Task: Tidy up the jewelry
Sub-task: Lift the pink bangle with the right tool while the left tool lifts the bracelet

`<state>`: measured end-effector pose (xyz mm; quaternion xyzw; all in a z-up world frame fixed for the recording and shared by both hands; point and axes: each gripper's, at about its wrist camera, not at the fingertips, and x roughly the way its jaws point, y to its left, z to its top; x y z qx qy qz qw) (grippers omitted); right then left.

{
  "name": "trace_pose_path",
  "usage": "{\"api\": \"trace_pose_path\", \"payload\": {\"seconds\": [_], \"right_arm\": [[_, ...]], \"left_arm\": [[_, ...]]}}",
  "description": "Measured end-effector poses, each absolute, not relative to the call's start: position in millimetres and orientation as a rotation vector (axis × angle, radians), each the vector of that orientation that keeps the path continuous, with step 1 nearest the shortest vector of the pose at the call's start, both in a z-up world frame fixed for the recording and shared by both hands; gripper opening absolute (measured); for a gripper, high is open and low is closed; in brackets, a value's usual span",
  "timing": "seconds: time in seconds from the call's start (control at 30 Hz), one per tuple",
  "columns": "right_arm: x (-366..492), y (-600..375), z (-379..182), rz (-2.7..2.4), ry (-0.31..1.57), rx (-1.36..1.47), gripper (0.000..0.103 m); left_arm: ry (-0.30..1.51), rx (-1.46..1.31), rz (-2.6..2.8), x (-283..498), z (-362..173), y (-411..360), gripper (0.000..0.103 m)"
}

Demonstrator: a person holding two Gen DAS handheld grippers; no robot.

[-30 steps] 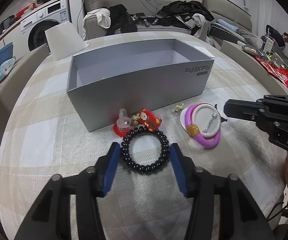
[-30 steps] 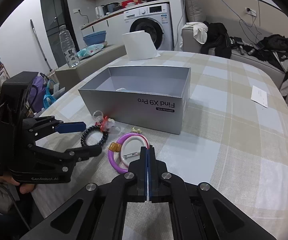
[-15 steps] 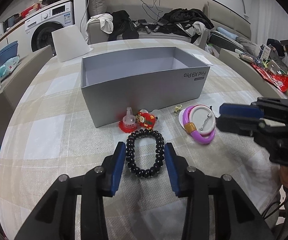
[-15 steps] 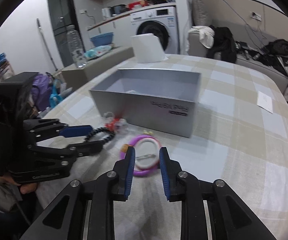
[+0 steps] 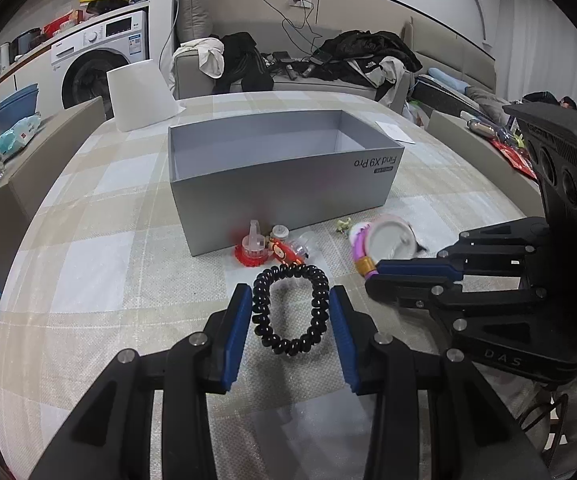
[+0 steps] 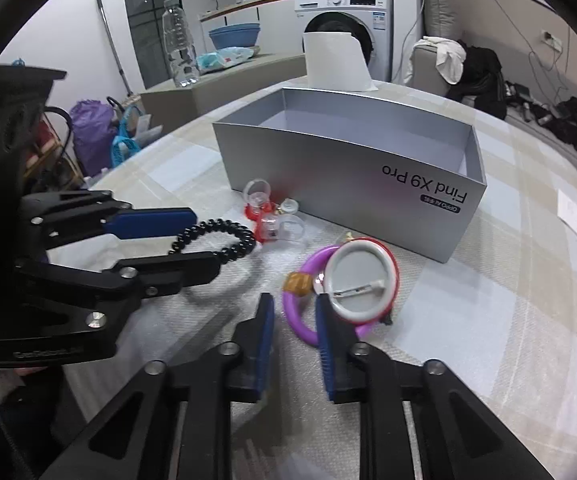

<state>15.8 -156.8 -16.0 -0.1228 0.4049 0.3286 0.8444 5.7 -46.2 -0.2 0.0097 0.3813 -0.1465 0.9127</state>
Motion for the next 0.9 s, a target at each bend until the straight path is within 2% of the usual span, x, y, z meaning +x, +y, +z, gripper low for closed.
{"api": "trace_pose_path", "payload": {"seconds": [0.1, 0.23, 0.43, 0.67, 0.8, 0.87, 0.9], "right_arm": [[11.4, -163.4, -9.5, 0.734, 0.832, -0.221, 0.007], [18.3, -189.2, 4.7, 0.842, 0.828, 0.005, 0.007], [51.5, -238.1, -6.0, 1.031, 0.927, 0.552, 0.007], [61.1, -243.2, -20.0, 1.034, 0.989, 0.642, 0.007], [59.8, -233.6, -12.2, 0.942, 0.991, 0.503, 0.010], [59.2, -233.1, -12.0, 0.935, 0.998, 0.497, 0.016], [57.8, -234.0, -8.5, 0.948, 0.979, 0.496, 0.027]], "left_arm": [[0.775, 0.009, -0.303, 5.3, 0.7, -43.9, 0.034], [0.756, -0.004, -0.302, 3.4, 3.7, -42.2, 0.034], [0.745, -0.012, -0.302, 4.2, 5.2, -41.9, 0.034], [0.745, -0.007, -0.306, 4.3, 4.6, -44.3, 0.034], [0.748, -0.007, -0.306, 3.8, 4.2, -44.1, 0.034], [0.748, -0.006, -0.306, 3.2, 4.2, -44.7, 0.034], [0.748, -0.006, -0.305, 3.1, 4.1, -44.7, 0.034]]}}
